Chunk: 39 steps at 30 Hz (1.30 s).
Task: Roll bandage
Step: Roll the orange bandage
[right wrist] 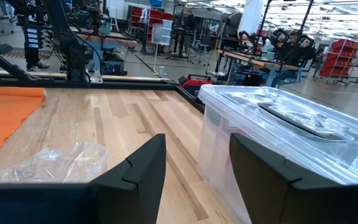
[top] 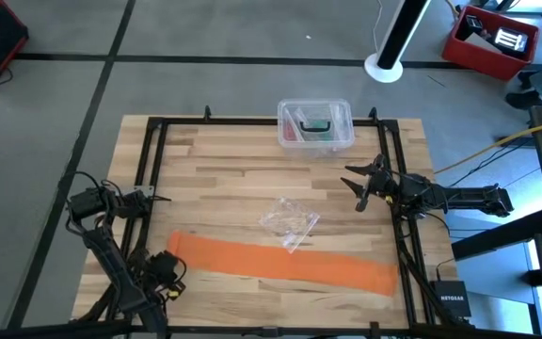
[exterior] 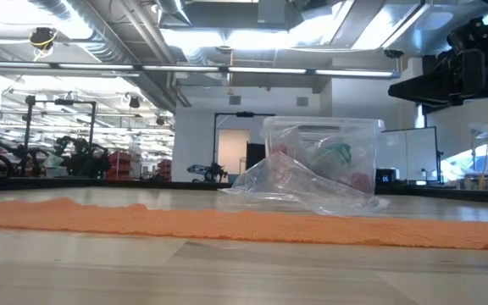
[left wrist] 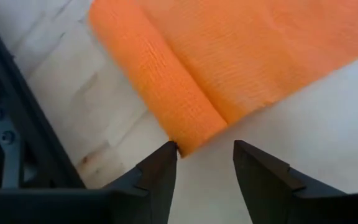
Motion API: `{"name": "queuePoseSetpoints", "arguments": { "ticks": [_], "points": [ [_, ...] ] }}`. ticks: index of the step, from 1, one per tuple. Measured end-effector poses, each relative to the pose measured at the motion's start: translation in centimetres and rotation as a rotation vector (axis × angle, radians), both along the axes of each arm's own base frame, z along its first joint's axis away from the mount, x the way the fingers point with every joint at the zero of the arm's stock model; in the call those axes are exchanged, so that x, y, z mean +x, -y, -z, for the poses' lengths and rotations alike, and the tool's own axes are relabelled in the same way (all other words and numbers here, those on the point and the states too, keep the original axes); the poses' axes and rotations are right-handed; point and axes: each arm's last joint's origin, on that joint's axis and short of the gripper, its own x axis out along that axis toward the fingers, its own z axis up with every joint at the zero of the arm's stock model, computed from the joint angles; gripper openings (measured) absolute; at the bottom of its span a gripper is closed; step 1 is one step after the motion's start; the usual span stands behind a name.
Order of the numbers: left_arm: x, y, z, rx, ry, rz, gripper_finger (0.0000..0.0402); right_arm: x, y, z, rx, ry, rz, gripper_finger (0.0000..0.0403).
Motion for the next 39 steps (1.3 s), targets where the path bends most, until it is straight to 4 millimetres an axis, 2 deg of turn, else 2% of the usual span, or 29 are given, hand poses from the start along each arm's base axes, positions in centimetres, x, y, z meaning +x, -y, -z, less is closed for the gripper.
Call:
{"name": "queuePoseSetpoints", "arguments": {
  "ticks": [8,15,19,23,31,35,39],
  "points": [
    [0.3,-0.9,-0.1,0.063,-0.017,-0.029,0.0126,0.0,-0.1,0.1,0.048,0.013,-0.034,0.0182],
    [0.5,-1.0,-0.1,0.066,-0.037,-0.003,0.0092,0.0,-0.1,0.1,0.048,0.014,-0.033,0.0182],
    [0.4,-1.0,-0.1,0.056,-0.064,-0.016,0.0085,0.0,-0.1,0.0,0.004,0.004,-0.029,0.0182],
    [0.3,-1.0,-0.7,0.013,-0.058,-0.059,0.0104,0.0,-0.1,-0.2,0.0,0.022,-0.023,0.0182],
    [-0.6,-1.2,-3.6,-0.104,0.061,-0.105,0.0174,0.0,-0.1,-0.3,-0.001,0.027,-0.022,0.0182],
    [-1.7,-0.5,-3.4,-0.123,0.077,-0.067,0.019,0.0,-0.1,-0.3,-0.008,0.023,-0.02,0.0182],
    [-2.2,-0.5,-2.2,-0.072,0.085,-0.059,0.0187,0.0,-0.1,-0.2,-0.024,0.008,-0.019,0.0182]
  ]
}}
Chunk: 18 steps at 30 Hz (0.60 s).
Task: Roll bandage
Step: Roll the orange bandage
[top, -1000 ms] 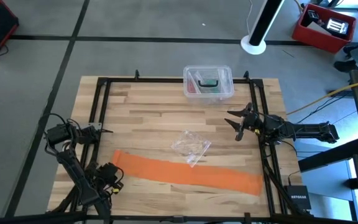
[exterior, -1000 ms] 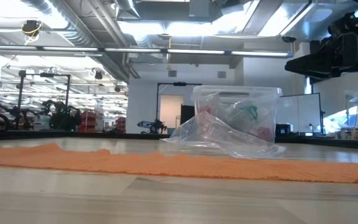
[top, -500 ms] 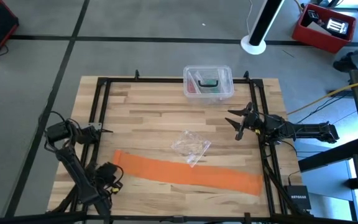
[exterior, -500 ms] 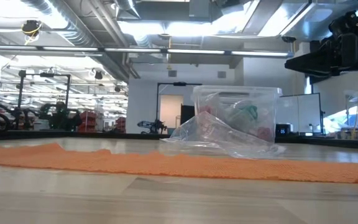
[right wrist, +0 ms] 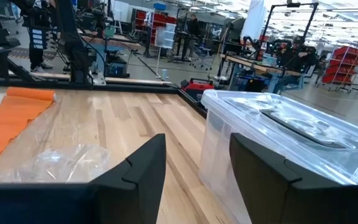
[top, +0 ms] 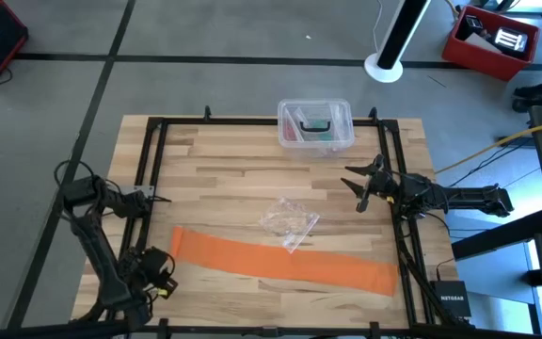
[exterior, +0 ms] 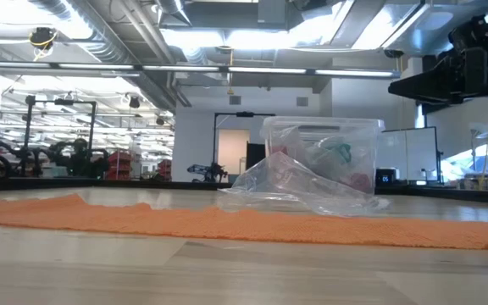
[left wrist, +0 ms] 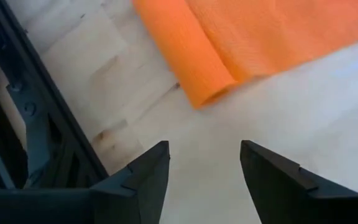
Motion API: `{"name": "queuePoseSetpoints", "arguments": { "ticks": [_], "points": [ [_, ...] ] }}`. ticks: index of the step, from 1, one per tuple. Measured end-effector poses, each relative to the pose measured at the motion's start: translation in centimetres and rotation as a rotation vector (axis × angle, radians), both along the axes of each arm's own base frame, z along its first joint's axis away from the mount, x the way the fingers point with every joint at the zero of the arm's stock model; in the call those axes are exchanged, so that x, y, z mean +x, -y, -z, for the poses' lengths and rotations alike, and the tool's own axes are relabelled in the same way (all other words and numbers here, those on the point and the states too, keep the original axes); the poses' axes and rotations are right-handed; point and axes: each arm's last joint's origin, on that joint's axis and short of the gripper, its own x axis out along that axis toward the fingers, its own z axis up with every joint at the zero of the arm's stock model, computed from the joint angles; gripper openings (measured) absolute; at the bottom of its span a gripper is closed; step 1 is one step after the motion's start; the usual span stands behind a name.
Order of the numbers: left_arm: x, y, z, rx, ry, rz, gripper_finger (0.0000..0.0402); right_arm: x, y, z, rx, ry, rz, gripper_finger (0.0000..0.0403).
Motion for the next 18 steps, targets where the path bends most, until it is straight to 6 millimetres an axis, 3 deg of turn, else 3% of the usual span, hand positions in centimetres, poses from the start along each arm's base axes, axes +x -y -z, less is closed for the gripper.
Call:
{"name": "queuePoseSetpoints", "arguments": {
  "ticks": [7,18],
  "points": [
    [0.1,-1.0,1.6,0.113,-0.003,0.053,0.0171,0.0,0.0,0.1,0.004,-0.014,-0.006,0.0182],
    [0.0,-1.2,3.0,0.083,0.073,0.104,0.0168,0.0,0.0,0.1,0.025,-0.004,0.005,0.0182]
  ]
}}
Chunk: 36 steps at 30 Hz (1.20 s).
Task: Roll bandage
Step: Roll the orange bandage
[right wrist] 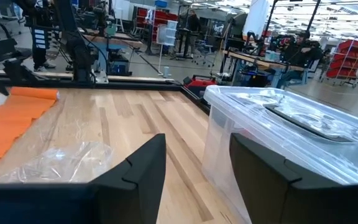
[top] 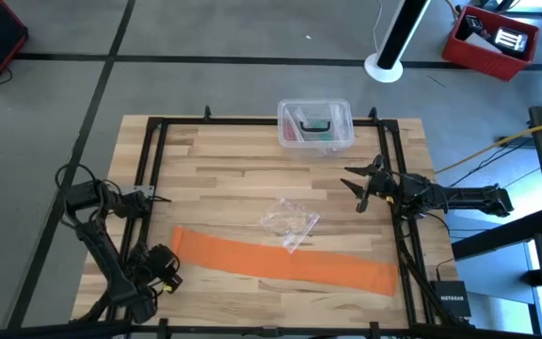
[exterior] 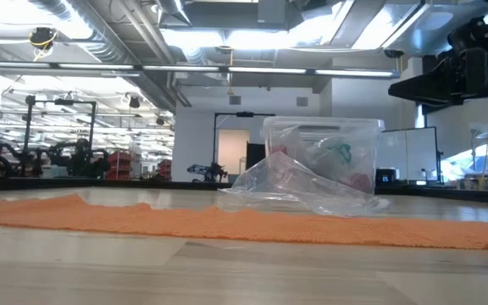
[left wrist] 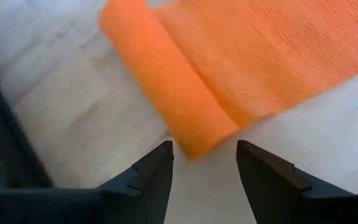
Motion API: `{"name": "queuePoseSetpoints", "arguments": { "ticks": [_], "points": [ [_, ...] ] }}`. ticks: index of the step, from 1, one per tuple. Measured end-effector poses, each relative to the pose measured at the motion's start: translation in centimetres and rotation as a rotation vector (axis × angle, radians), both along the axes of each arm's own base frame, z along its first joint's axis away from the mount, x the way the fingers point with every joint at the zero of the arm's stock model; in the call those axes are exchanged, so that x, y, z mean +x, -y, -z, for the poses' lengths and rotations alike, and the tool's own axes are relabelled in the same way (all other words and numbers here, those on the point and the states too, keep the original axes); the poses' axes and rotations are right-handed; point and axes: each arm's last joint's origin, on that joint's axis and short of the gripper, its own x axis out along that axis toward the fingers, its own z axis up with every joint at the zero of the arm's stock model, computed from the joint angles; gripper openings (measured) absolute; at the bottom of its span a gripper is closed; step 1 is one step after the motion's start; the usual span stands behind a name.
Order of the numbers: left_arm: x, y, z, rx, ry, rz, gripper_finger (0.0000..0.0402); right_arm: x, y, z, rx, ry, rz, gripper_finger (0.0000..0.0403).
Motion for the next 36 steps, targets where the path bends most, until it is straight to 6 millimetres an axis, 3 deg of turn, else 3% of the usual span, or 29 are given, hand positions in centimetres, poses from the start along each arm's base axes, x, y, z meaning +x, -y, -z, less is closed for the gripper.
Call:
{"name": "queuePoseSetpoints", "arguments": {
  "ticks": [20,36],
  "points": [
    [0.0,-1.0,-0.9,0.116,-0.059,-0.02,0.0168,0.0,0.1,-0.1,-0.048,-0.012,0.034,0.0182],
    [0.3,-1.1,0.1,0.172,-0.014,0.012,0.0168,0.0,0.1,-0.1,-0.044,-0.011,0.033,0.0182]
  ]
}}
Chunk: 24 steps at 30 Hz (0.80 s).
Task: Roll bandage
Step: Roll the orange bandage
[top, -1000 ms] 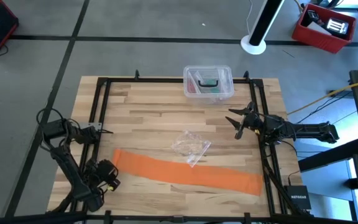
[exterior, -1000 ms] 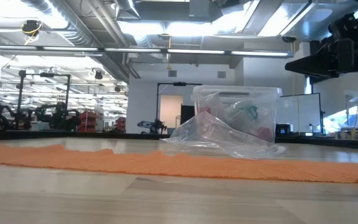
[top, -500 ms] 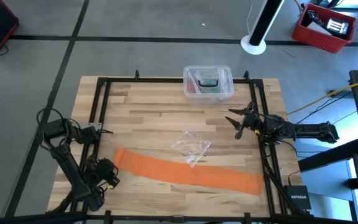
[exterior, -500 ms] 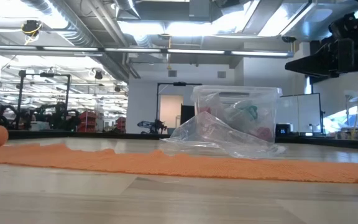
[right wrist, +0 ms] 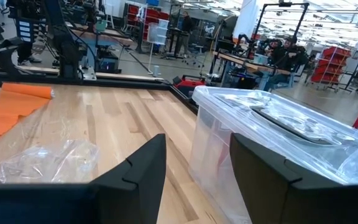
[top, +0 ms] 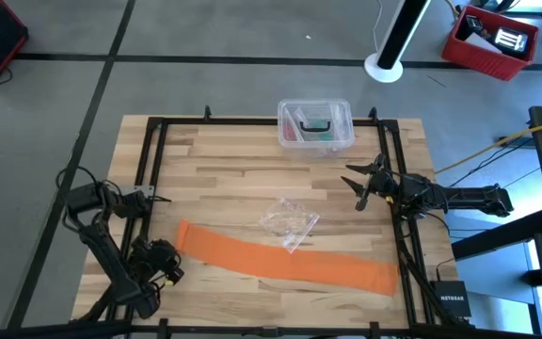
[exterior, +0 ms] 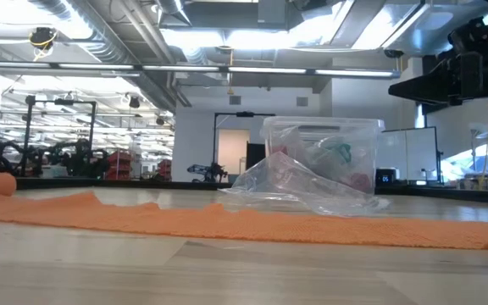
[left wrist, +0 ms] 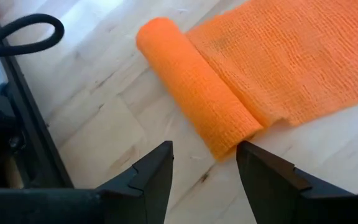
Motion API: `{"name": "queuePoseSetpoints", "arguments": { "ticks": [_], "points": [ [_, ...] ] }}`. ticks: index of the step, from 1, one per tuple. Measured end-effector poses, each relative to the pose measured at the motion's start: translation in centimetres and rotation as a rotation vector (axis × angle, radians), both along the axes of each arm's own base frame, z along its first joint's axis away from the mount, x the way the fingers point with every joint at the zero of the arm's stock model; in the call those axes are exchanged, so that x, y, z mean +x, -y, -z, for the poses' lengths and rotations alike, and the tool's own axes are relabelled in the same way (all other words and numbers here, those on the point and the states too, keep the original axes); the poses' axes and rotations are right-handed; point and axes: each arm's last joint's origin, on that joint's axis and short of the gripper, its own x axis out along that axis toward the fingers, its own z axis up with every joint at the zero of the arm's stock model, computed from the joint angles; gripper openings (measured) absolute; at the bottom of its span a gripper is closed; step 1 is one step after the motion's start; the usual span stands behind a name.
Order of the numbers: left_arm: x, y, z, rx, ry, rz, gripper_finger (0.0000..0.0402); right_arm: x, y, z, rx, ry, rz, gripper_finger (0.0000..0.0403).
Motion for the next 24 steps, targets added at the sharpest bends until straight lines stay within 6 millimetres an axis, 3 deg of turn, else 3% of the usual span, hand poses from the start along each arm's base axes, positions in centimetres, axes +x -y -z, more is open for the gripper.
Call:
{"name": "queuePoseSetpoints", "arguments": {
  "ticks": [10,20,24],
  "points": [
    [0.0,-0.5,0.4,0.053,0.03,-0.026,0.0168,0.0,0.0,0.0,0.002,0.001,-0.002,0.0182],
    [0.9,-2.7,1.8,0.116,0.053,-0.047,0.0168,0.0,0.0,0.0,0.002,0.002,0.0,0.0182],
    [1.0,-3.9,2.3,0.157,0.056,-0.068,0.0148,0.0,0.0,0.0,0.002,0.003,0.001,0.0182]
  ]
}}
